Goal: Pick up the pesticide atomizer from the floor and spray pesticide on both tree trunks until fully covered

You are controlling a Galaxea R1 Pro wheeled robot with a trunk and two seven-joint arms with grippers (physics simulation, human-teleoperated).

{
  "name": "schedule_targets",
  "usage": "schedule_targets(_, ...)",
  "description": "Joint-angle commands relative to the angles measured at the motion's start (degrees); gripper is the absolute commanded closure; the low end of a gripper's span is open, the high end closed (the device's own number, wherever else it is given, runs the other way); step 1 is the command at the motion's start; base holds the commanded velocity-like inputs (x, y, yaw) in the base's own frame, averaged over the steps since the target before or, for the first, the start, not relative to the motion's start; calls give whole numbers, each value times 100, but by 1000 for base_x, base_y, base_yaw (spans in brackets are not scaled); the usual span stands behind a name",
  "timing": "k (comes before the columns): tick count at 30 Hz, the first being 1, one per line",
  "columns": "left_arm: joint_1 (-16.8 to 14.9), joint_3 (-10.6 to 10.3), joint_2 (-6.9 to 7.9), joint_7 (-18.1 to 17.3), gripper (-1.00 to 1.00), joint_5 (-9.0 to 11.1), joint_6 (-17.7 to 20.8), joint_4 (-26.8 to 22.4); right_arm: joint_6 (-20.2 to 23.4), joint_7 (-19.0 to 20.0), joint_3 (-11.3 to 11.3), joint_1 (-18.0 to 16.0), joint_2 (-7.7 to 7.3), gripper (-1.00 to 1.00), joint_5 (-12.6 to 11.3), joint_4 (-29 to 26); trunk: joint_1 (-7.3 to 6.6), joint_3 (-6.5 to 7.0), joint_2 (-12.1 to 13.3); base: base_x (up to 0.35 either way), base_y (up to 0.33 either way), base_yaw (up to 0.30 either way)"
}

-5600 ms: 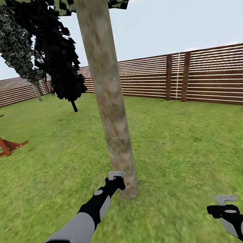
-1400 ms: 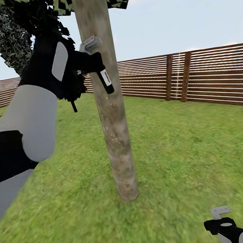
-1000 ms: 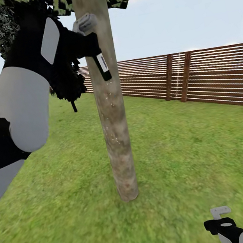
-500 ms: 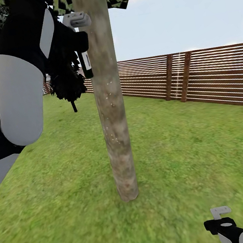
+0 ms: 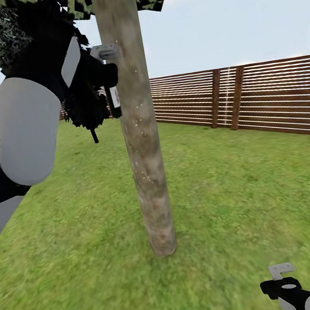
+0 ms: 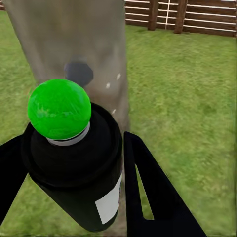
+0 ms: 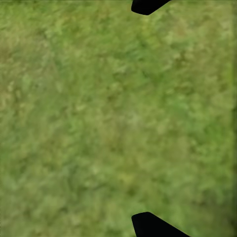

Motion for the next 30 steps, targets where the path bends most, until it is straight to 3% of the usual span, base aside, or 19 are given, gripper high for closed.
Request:
schedule_targets(1,-1,7,19,9,100,10,-7,146,1,0,0,-1,0,-100,-2,0,-1,1,-2,0,0,0)
schedule_targets(6,-1,16,129,17,100,15,-90,602,1,-2,0,0,0,-100,0,1,-1,1,-2,0,0,0)
schedule_targets(12,-1,21,244,19,100,49,-528,1190,-2,-2,0,2,0,-100,1,2,-1,1,-2,0,0,0)
schedule_targets(14,-1,23,273,29,100,54,-1030,1606,-3,-1,0,1,0,-100,1,0,-1,1,-2,0,0,0)
schedule_targets(16,1,28,340,33,100,73,-1250,1760,-6,0,0,-1,0,-100,0,-1,-1,1,-2,0,0,0)
schedule_targets(17,4,27,387,34,100,201,-1303,1797,-7,1,0,1,0,-100,1,-2,-1,1,-2,0,0,0)
schedule_targets(18,6,24,420,35,100,522,-1336,1815,-7,0,0,1,0,-100,-1,-2,-1,1,-2,0,0,0)
schedule_targets(19,7,23,433,35,100,653,-1344,1816,-4,0,0,-1,0,-100,-1,0,-1,1,-2,0,0,0)
schedule_targets(21,7,7,467,38,100,849,-1354,1789,-7,1,0,1,0,-100,0,1,-1,1,-2,0,0,0)
schedule_targets(23,6,-14,486,42,100,885,-1340,1652,-6,0,0,0,0,-100,-1,1,-1,1,-2,0,0,0)
schedule_targets(25,6,-20,499,43,100,895,-1178,1192,-7,-2,0,1,0,-100,1,2,-1,1,-2,0,0,0)
schedule_targets(28,6,-30,502,40,100,887,-618,203,-8,-1,0,3,0,-100,1,-1,-1,1,-2,0,0,0)
schedule_targets(30,6,-34,502,34,100,883,-549,-59,-8,-1,0,3,0,-100,0,0,-1,1,-2,0,0,0)
